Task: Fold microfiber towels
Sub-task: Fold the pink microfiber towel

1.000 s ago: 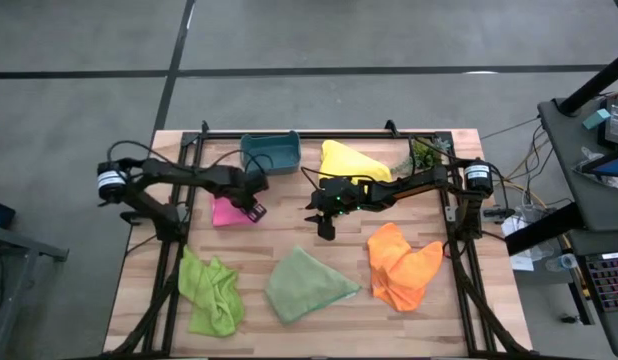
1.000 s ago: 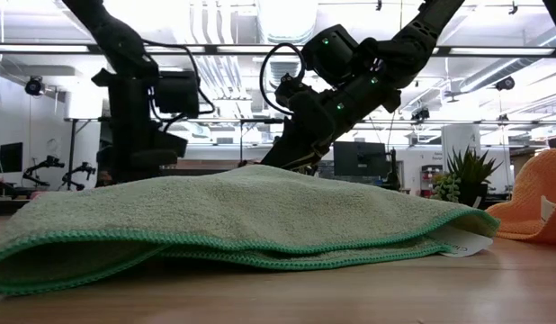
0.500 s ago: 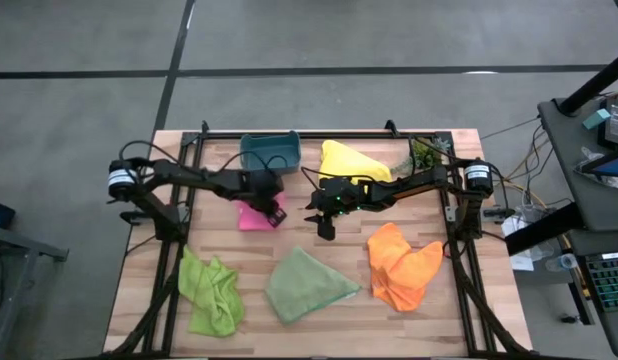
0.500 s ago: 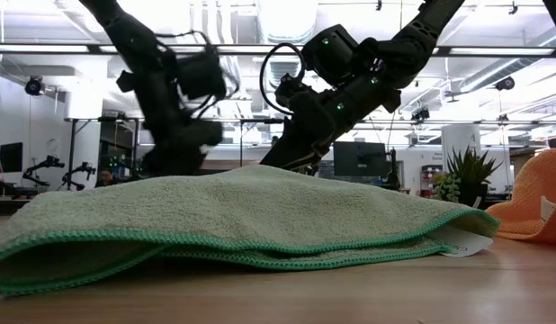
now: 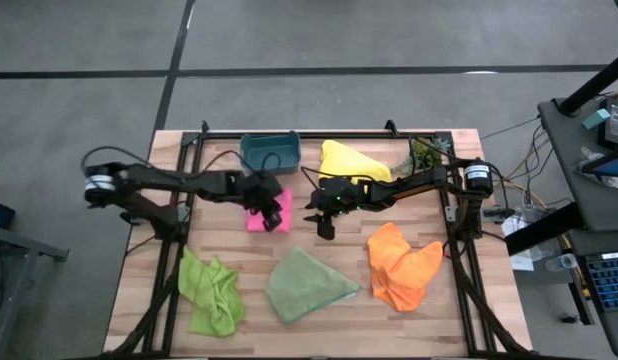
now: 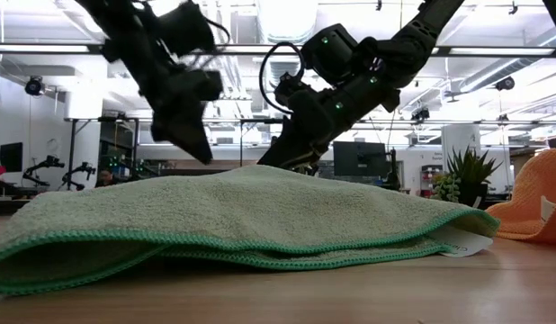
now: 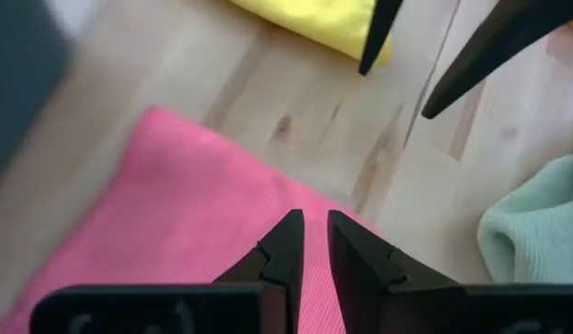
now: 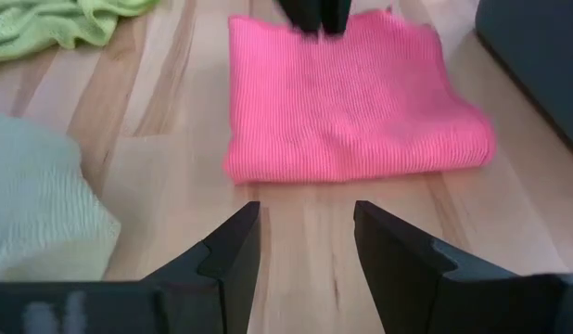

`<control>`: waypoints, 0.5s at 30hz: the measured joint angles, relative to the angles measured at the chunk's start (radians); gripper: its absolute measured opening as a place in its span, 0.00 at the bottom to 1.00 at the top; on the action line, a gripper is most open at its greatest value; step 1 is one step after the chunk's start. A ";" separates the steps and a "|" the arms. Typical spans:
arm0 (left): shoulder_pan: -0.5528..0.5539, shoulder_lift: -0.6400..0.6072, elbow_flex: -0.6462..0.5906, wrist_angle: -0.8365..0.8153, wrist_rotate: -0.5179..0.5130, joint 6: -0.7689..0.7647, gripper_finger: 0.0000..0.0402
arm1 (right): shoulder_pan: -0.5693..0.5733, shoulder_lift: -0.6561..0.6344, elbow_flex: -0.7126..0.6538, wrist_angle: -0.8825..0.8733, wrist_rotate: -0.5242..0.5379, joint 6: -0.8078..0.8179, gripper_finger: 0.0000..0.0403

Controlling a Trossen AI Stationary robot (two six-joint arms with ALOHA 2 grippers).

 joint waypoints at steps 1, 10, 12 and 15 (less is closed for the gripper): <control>0.000 -0.031 -0.004 -0.022 -0.024 0.000 0.09 | 0.000 0.000 0.000 0.010 0.001 0.000 0.41; 0.007 -0.237 -0.098 -0.040 -0.088 -0.004 0.09 | 0.000 0.000 0.010 0.101 0.001 0.008 0.41; 0.014 -0.265 -0.131 -0.035 -0.108 -0.031 0.09 | 0.000 0.000 0.019 0.101 0.000 0.008 0.41; 0.033 -0.303 -0.184 -0.018 -0.144 -0.087 0.10 | 0.000 0.000 0.035 0.100 -0.002 0.006 0.40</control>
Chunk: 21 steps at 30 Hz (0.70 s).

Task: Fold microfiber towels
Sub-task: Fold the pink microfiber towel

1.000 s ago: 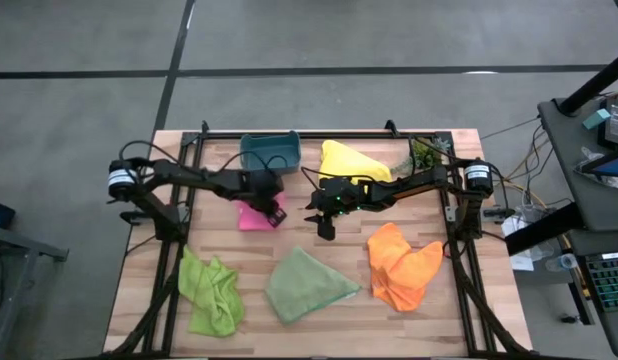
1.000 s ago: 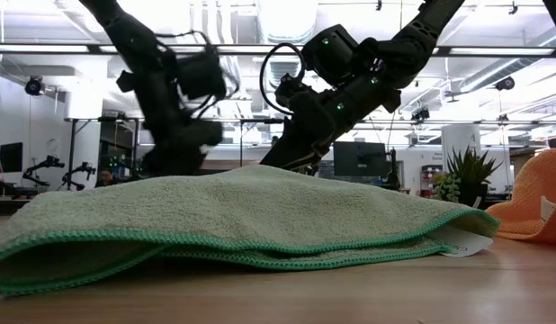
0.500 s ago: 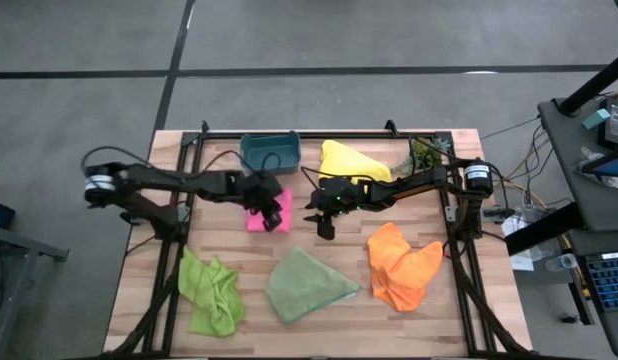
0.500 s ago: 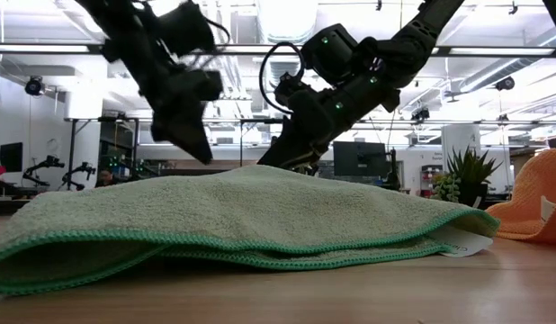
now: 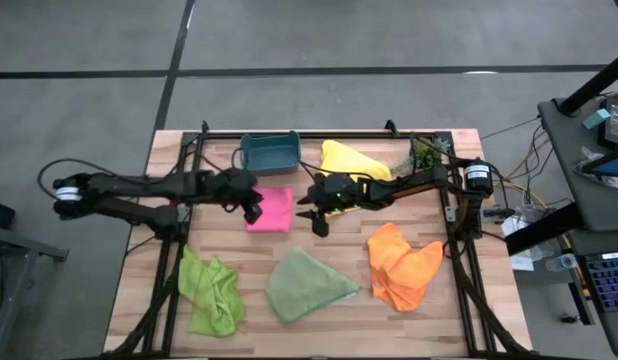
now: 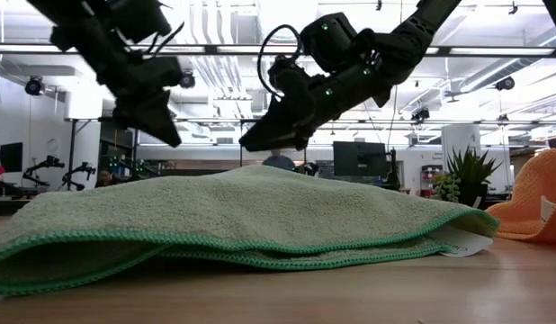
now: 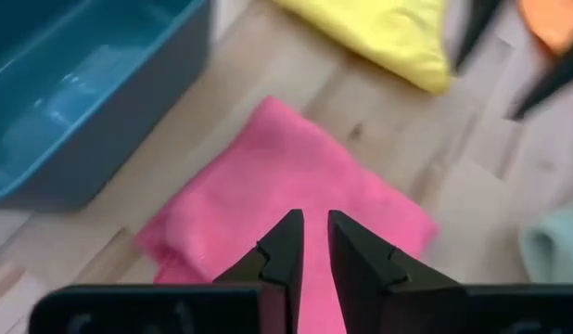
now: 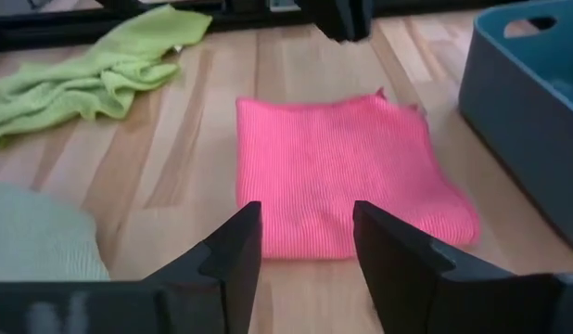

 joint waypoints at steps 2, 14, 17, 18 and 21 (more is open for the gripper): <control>0.013 -0.020 -0.034 0.022 -0.014 -0.040 0.12 | 0.000 0.000 0.012 0.001 0.000 -0.006 0.37; 0.033 -0.042 -0.149 0.147 -0.090 -0.229 0.34 | 0.000 0.146 0.191 -0.118 -0.078 -0.127 0.05; 0.033 -0.019 -0.153 0.149 -0.115 -0.257 0.38 | 0.000 0.182 0.238 -0.176 -0.113 -0.160 0.03; 0.033 -0.010 -0.155 0.147 -0.123 -0.277 0.39 | 0.000 0.193 0.252 -0.199 -0.127 -0.174 0.02; 0.033 0.023 -0.157 0.149 -0.135 -0.331 0.39 | 0.002 0.216 0.283 -0.258 -0.163 -0.209 0.02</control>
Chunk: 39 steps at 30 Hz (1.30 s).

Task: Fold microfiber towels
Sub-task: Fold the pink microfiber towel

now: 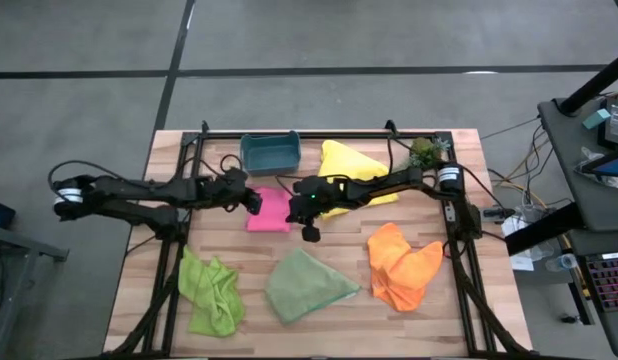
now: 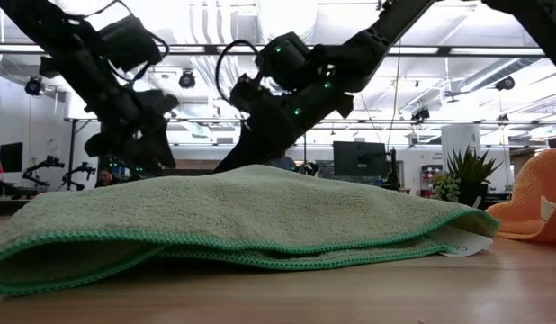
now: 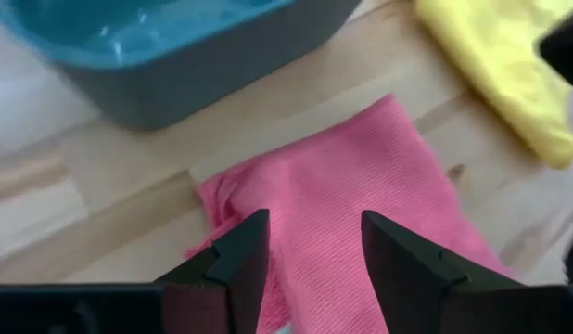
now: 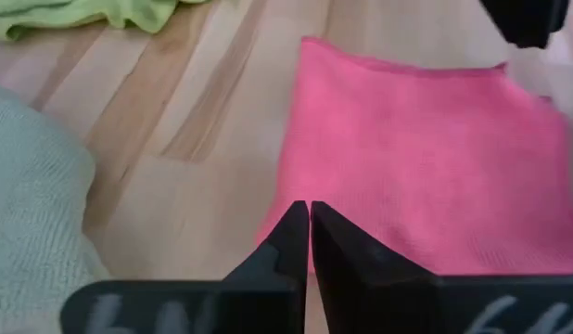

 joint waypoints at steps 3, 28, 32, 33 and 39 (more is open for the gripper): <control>0.000 0.043 -0.002 0.000 -0.001 -0.062 0.39 | 0.000 0.018 0.016 -0.018 -0.010 -0.017 0.02; -0.001 0.296 0.000 0.269 -0.035 -0.090 0.39 | 0.000 0.163 0.055 0.030 -0.017 -0.098 0.02; 0.000 0.271 0.005 0.276 -0.117 -0.039 0.39 | 0.000 0.164 0.069 -0.002 -0.016 -0.101 0.02; 0.000 0.264 0.005 0.275 -0.129 -0.023 0.39 | 0.000 0.164 0.070 -0.004 -0.016 -0.098 0.02; 0.000 0.260 0.003 0.271 -0.134 0.029 0.23 | 0.000 0.164 0.076 -0.011 -0.013 -0.086 0.02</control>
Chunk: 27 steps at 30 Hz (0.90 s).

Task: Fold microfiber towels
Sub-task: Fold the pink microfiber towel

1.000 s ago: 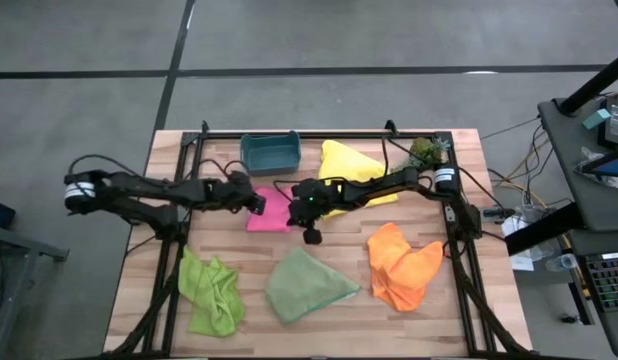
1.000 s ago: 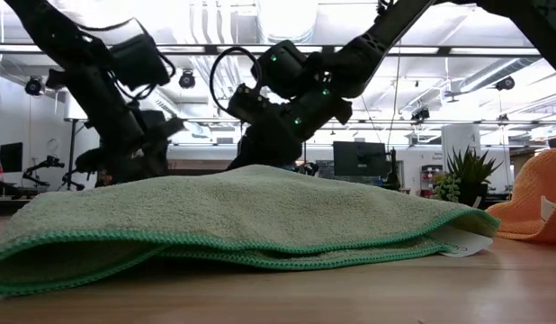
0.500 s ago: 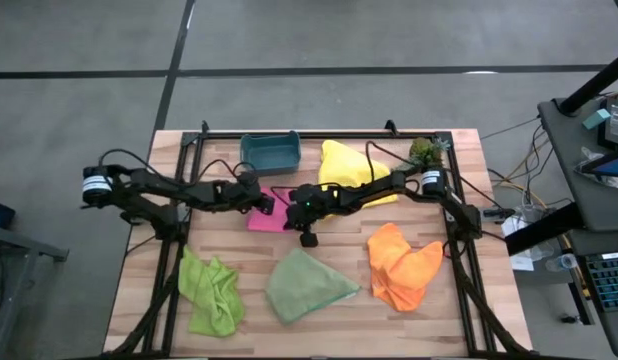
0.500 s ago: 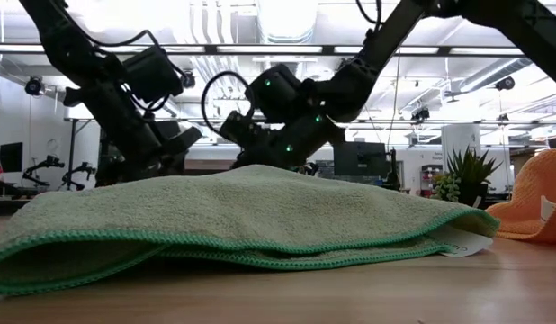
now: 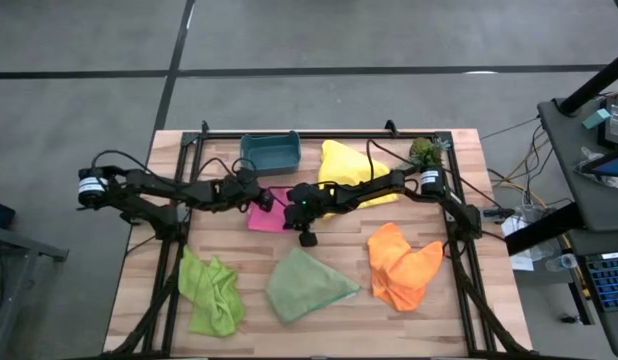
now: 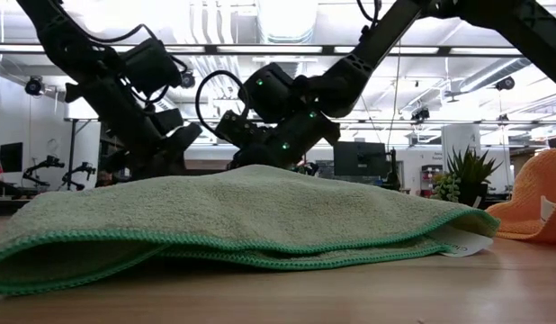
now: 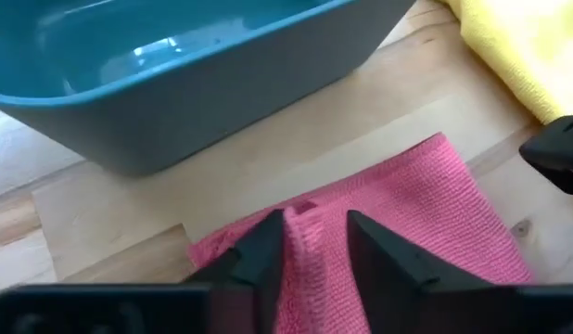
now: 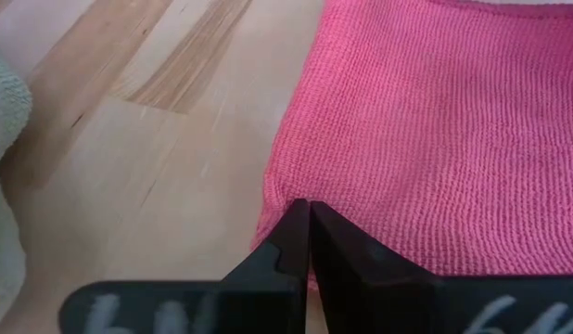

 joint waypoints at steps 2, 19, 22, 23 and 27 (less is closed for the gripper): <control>0.000 0.003 -0.002 -0.001 0.001 0.000 0.12 | 0.000 0.000 0.001 0.000 0.000 0.003 0.02; -0.001 -0.150 0.002 -0.100 -0.034 0.026 0.00 | 0.000 -0.052 -0.003 -0.066 0.015 0.020 0.02; -0.001 -0.195 0.002 -0.198 -0.041 0.003 0.00 | 0.000 -0.053 -0.003 -0.068 0.015 0.021 0.02; -0.002 -0.203 0.002 -0.231 -0.044 -0.011 0.00 | 0.000 -0.053 -0.003 -0.068 0.015 0.021 0.02; -0.001 -0.198 -0.011 -0.294 -0.045 -0.057 0.00 | 0.000 -0.059 -0.003 -0.066 0.014 0.035 0.02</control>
